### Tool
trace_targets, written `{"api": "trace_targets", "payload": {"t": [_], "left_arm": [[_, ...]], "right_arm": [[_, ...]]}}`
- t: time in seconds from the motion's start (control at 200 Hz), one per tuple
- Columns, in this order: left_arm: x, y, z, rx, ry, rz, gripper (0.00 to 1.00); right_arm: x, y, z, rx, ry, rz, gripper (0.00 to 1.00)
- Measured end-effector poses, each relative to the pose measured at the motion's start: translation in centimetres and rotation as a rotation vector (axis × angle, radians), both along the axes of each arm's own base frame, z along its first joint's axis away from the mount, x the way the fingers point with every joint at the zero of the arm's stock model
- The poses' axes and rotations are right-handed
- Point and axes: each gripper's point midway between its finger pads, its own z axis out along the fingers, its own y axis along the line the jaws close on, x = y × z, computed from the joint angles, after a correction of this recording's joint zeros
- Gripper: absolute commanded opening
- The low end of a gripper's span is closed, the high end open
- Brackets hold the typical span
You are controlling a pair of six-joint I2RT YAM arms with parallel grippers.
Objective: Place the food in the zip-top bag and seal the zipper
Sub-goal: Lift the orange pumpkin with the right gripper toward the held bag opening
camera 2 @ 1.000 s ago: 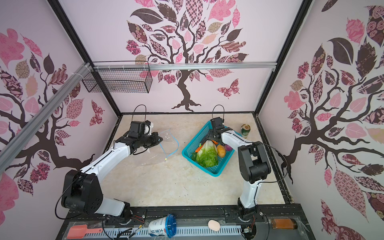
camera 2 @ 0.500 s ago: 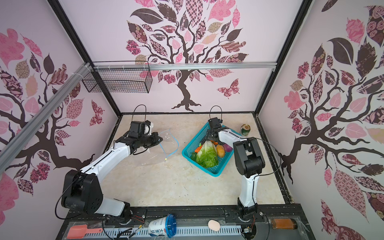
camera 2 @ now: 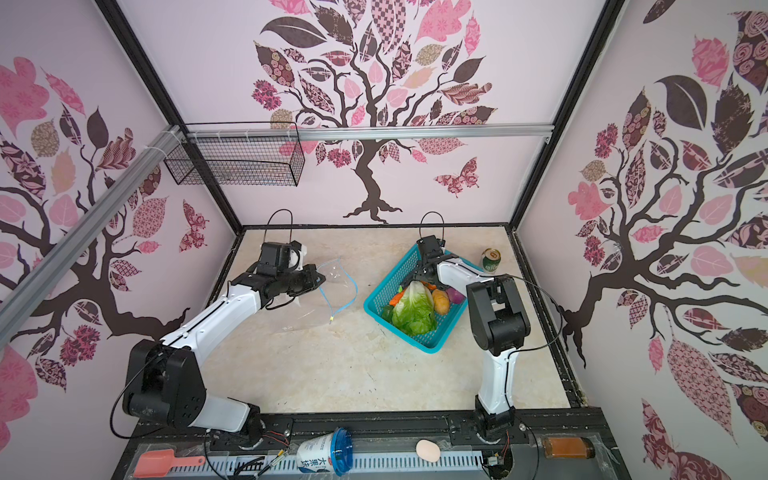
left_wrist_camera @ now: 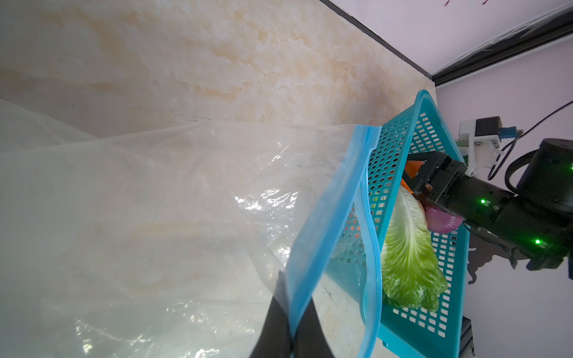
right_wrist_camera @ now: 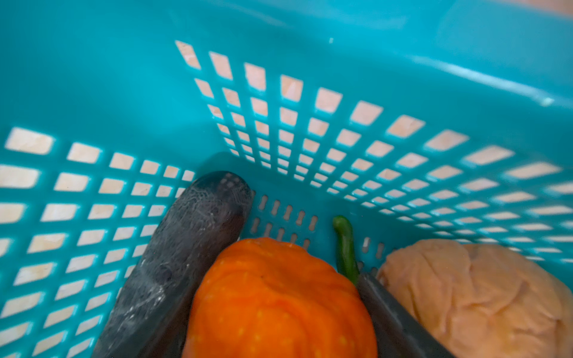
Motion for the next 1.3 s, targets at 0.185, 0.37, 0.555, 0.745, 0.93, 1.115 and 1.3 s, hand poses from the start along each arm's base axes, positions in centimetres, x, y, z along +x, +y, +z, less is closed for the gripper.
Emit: {"api": "trace_targets", "payload": {"t": [0.185,0.37,0.555,0.745,0.93,1.115,1.3], "left_arm": [[0.0,0.0,0.0,0.000,0.000,0.000,0.00],[0.0,0.0,0.0,0.000,0.000,0.000,0.00],[-0.1,0.0,0.4,-0.003,-0.009,0.000,0.00],[-0.1,-0.1,0.6,-0.010,-0.013,-0.001,0.00],[-0.1,-0.3,0.8,-0.027,-0.010,-0.004,0.00],[-0.3,-0.6,0.9,-0.048,-0.004,-0.013,0.00],[-0.4,-1.0,1.1,-0.066,-0.001,-0.024,0.00]], "right_arm": [[-0.2,0.0,0.2,-0.003,-0.008,0.010,0.65],[-1.4,-0.3,1.8,-0.014,-0.026,0.044,0.64],[-2.4,-0.6,7.0,-0.009,-0.130,0.076,0.62],[-3.6,0.1,12.2,0.053,-0.253,0.134,0.61],[-5.7,3.0,13.7,0.192,-0.275,0.271,0.61],[-8.5,9.5,14.8,0.322,-0.290,0.481,0.61],[-11.9,17.5,16.8,0.449,-0.317,0.725,0.59]]}}
